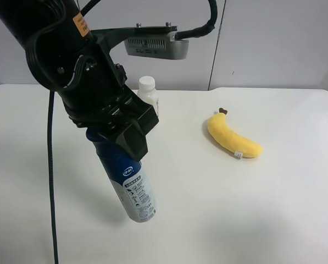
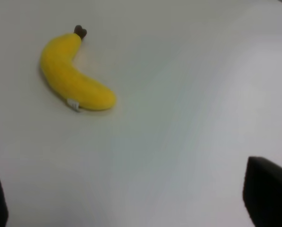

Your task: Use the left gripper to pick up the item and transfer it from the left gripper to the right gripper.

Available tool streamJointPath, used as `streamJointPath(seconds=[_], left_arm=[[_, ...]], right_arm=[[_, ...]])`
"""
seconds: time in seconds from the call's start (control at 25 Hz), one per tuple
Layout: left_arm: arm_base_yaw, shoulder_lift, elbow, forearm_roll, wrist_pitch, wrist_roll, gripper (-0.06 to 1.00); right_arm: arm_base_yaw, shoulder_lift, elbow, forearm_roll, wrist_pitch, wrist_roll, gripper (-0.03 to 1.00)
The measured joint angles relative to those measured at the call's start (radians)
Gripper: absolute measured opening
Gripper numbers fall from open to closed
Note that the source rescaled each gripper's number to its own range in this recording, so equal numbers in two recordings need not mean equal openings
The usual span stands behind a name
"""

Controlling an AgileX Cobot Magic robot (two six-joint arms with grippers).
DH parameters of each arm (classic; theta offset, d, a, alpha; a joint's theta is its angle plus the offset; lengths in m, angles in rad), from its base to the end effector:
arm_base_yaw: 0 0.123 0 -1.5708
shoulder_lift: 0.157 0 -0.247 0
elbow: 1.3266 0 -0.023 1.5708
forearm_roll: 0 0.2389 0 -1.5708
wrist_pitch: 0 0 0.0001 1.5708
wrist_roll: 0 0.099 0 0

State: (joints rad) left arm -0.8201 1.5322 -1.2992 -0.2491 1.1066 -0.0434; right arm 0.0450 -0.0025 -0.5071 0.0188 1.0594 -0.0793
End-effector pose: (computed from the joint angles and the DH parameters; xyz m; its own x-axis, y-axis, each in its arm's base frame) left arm 0.1888 -0.2344 0.2650 -0.7562 0.5873 -0.2885 0.6520 0.7134 -0.2567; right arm 0.0291 0.0029 0.2700 -0.4405 -0.0899 -0.8932 -0.0907 0.9943 -0.0554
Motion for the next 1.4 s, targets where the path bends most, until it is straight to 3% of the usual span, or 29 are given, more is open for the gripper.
streamJointPath(seconds=[0.24, 0.52, 0.8, 1.4], left_arm=[[0.01, 0.0, 0.0, -0.038, -0.002, -0.003, 0.0], [0.103, 0.017, 0.0, -0.194, -0.012, 0.049, 0.0], [0.171, 0.024, 0.0, -0.348, -0.084, 0.111, 0.0], [0.219, 0.024, 0.0, -0.364, -0.204, 0.125, 0.0]], right_arm=[[0.0, 0.0, 0.0, 0.0, 0.0, 0.0, 1.0], [0.0, 0.0, 0.0, 0.0, 0.0, 0.0, 1.0], [0.0, 0.0, 0.0, 0.0, 0.0, 0.0, 1.0], [0.0, 0.0, 0.0, 0.0, 0.0, 0.0, 1.0]])
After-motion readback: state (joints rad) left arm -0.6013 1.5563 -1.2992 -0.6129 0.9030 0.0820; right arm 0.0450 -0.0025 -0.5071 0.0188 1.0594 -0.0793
